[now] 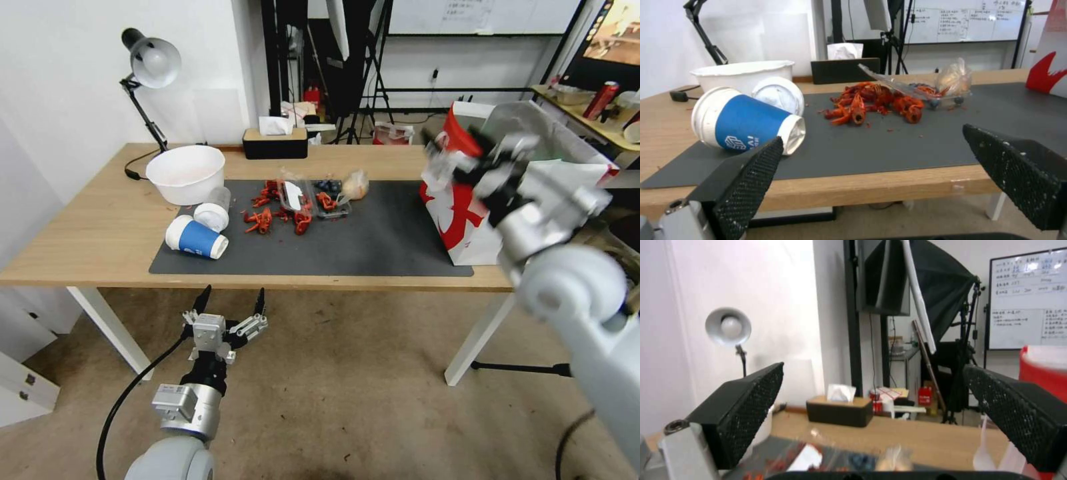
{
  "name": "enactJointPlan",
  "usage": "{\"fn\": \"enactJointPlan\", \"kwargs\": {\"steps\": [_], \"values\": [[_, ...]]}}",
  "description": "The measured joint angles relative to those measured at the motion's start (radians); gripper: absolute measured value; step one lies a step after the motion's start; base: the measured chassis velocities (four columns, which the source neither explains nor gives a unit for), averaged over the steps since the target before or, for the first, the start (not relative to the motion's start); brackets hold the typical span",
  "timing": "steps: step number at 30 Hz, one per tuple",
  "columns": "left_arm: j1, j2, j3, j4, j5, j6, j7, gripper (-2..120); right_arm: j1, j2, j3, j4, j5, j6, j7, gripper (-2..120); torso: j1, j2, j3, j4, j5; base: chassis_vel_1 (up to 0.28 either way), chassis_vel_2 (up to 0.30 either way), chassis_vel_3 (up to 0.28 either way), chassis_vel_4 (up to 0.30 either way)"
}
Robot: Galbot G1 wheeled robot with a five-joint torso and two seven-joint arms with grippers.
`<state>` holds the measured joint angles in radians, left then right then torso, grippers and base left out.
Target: Pick up the trash from the table and place it into the takeout bag.
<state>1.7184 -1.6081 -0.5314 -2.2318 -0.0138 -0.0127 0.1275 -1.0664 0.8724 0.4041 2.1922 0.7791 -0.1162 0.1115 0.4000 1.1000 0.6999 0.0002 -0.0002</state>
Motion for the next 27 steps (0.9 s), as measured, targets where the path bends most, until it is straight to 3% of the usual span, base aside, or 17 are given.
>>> {"fn": "enactJointPlan", "kwargs": {"steps": [2,5,12,27], "values": [[0.0,0.0,-0.001,0.0,0.0,0.0,0.0,100,-0.028,0.011,-0.003,0.011,-0.036,0.006,0.002,100,0.0,0.0,0.0,-0.0001,0.0002,0.0,0.0,0.0,0.0],[-0.002,0.0,-0.002,0.001,-0.003,-0.001,-0.001,100,-0.176,0.061,-0.006,0.037,-0.214,0.056,0.021,100,0.0,0.0,0.0,-0.0003,0.0002,0.0,0.0,0.0,0.0],[-0.005,0.0,-0.009,0.007,-0.012,-0.004,-0.002,100,-0.395,0.154,0.007,0.029,-0.415,0.163,0.074,100,0.0,0.0,0.0,-0.0002,-0.0001,0.0,0.0,0.0,0.0],[-0.008,0.0,-0.013,0.01,-0.022,-0.004,-0.003,100,-0.563,0.261,-0.013,-0.063,-0.517,0.303,0.119,100,0.0,0.0,0.0,-0.0002,0.0002,0.0,0.0,0.0,0.0]]}}
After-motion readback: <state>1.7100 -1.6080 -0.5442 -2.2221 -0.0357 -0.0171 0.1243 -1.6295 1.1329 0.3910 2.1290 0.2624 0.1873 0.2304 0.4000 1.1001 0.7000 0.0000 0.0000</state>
